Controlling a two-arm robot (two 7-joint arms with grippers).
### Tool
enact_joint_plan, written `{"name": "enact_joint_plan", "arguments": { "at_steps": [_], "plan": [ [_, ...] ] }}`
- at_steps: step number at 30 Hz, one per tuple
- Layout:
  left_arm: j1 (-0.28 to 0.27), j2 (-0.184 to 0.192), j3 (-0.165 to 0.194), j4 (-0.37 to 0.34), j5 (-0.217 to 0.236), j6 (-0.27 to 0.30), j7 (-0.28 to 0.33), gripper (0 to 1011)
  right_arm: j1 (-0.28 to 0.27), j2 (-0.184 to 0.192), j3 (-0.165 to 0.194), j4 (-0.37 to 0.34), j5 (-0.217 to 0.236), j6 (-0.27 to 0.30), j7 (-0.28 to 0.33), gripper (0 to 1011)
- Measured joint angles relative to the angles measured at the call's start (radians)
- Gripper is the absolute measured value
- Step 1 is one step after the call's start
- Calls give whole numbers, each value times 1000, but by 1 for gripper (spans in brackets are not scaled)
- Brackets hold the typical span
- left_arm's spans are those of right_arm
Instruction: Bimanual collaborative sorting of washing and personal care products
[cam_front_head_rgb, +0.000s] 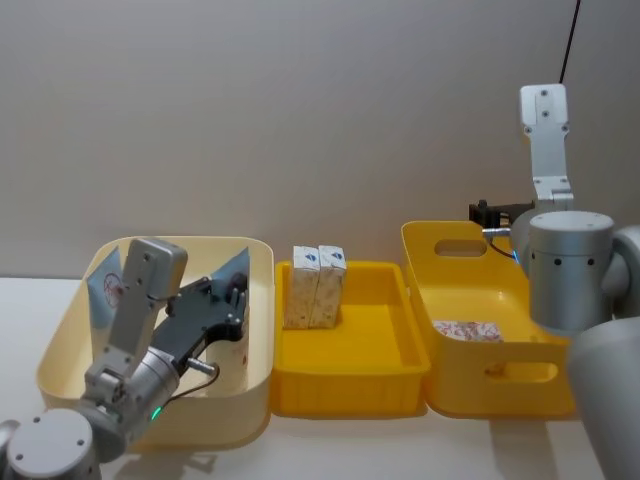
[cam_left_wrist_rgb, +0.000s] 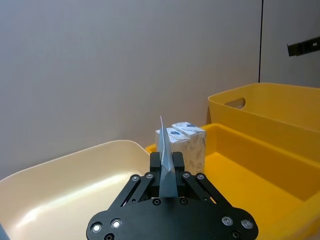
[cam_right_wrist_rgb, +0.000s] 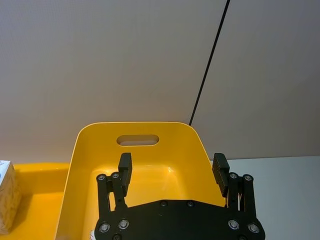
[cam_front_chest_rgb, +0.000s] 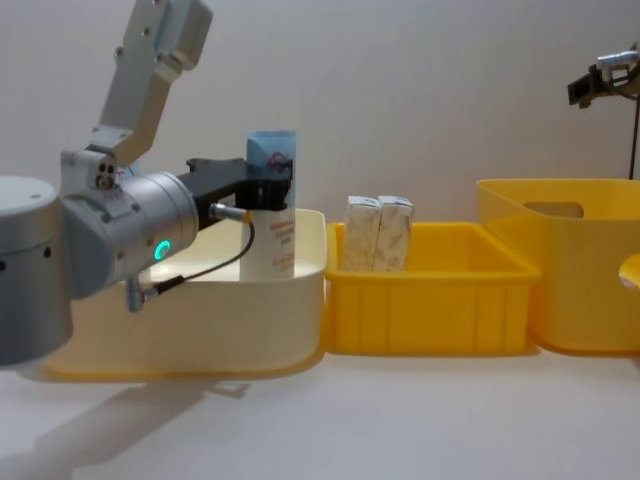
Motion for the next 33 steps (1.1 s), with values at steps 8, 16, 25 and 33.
{"name": "enact_joint_plan", "arguments": {
  "at_steps": [8, 16, 25, 33],
  "plan": [
    [-26, -12, -18, 20, -10, -34, -15, 145, 0, 0, 0, 0, 0, 0, 0, 1001],
    [-42, -19, -31, 14, -6, -60, -15, 146, 0, 0, 0, 0, 0, 0, 0, 1001],
    [-70, -31, -50, -24, -9, -90, -24, 145, 5, 7, -9, 4, -5, -10, 15, 1001],
    [-103, -51, -62, -55, -28, -105, -47, 145, 16, 31, -43, 8, -11, -43, 78, 1001]
  ]
}}
